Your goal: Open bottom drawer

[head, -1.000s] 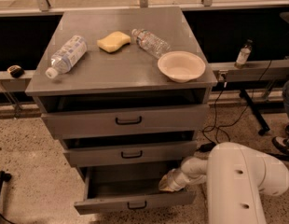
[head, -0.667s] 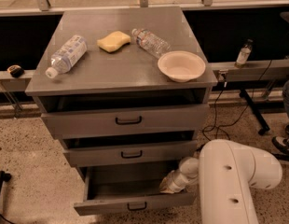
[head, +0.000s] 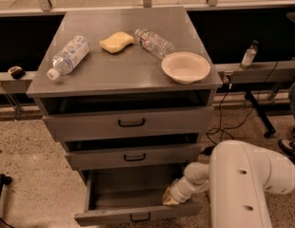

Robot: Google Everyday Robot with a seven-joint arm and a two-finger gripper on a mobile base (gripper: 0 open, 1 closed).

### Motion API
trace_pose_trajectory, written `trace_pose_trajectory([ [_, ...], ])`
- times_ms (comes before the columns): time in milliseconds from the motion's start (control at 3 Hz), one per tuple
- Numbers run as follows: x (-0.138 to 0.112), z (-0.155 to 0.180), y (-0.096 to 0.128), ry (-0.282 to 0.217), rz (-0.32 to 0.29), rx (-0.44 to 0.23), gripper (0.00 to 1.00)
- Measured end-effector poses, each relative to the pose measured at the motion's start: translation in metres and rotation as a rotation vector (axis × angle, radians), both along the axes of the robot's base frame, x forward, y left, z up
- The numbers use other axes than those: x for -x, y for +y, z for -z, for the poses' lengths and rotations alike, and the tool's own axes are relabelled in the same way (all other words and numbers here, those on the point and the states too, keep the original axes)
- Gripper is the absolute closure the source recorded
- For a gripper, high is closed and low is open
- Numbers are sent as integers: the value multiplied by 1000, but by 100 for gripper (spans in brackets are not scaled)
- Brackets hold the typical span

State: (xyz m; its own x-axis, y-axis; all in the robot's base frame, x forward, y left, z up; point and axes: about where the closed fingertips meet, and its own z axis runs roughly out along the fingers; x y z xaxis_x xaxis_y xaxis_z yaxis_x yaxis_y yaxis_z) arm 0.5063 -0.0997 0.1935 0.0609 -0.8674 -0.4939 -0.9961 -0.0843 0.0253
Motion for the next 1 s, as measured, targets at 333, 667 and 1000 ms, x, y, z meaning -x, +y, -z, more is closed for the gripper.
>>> trace_pose_trajectory([
  [333, 24, -18, 0, 29, -5, -76, 100],
  [667, 25, -44, -1, -16, -3, -156, 100],
  [1000, 18, -74, -2, -103, 6, -220, 100],
])
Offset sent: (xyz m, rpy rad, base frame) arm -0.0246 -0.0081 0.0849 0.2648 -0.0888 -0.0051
